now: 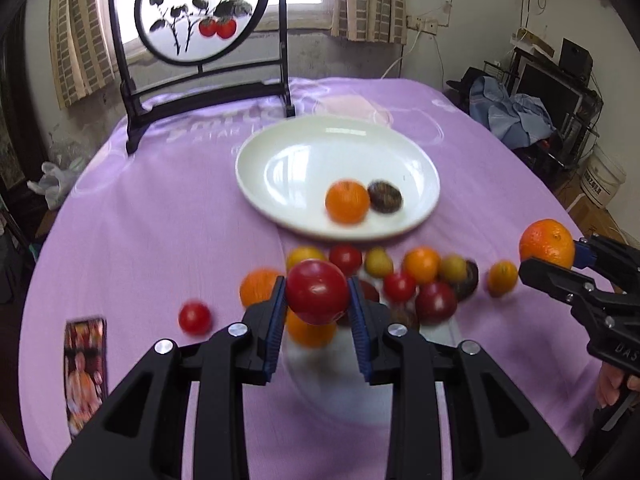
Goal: Organize fruits
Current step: 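Place the red tomato on the white plate with the left tool while the right tool places the tangerine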
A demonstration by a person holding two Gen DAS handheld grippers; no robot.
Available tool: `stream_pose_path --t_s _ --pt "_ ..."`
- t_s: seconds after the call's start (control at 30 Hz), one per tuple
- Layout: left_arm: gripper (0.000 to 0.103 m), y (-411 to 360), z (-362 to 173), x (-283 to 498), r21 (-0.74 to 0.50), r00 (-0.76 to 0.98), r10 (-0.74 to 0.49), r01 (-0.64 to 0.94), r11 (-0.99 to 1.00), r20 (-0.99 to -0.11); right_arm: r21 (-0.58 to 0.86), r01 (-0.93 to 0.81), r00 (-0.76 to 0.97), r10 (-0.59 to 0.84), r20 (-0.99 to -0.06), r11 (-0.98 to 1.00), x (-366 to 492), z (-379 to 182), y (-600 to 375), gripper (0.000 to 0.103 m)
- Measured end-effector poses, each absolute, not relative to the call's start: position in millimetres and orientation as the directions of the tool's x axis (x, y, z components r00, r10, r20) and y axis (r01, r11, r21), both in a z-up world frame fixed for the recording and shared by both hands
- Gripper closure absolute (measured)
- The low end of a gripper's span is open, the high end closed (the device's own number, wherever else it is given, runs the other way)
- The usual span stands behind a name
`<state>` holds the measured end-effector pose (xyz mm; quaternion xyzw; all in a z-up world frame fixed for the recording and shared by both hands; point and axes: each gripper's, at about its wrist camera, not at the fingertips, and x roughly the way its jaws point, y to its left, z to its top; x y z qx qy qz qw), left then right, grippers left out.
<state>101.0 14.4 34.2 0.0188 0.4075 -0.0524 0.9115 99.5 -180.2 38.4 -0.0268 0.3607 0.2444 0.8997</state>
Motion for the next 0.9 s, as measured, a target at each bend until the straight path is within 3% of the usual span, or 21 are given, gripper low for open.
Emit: stream_pose_path --t_s 0.37,0.6,0.67,0.77,0.9 --pt "0.074 17.5 14.8 228.9 0.042 0.611 0.017 0.026 0.999 -0.791 0.029 -0.445 0.564 0.306 -0.767 0.895 206.0 7.4 -143.0 0.061" --pt "0.072 21.2 -10.7 259.0 0.013 0.556 -0.002 0.022 1.0 -0.831 0.005 -0.43 0.527 0.256 -0.811 0.903 235.2 -13.8 -135.4 0.06" --pt "0.055 21.0 -13.0 261.3 0.019 0.549 0.007 0.016 1.0 -0.836 0.009 -0.425 0.524 0.254 -0.813 0.905 240.0 -16.2 -135.7 0.059" --pt "0.052 22.7 -5.5 256.2 0.016 0.573 0.01 0.005 1.0 -0.819 0.049 -0.408 0.538 0.284 -0.794 0.911 240.9 -11.9 -142.6 0.047" --pt "0.04 33.1 5.6 240.5 -0.002 0.587 0.013 -0.025 1.0 -0.81 0.086 -0.384 0.55 0.302 -0.778 0.919 230.3 -4.6 -155.8 0.046"
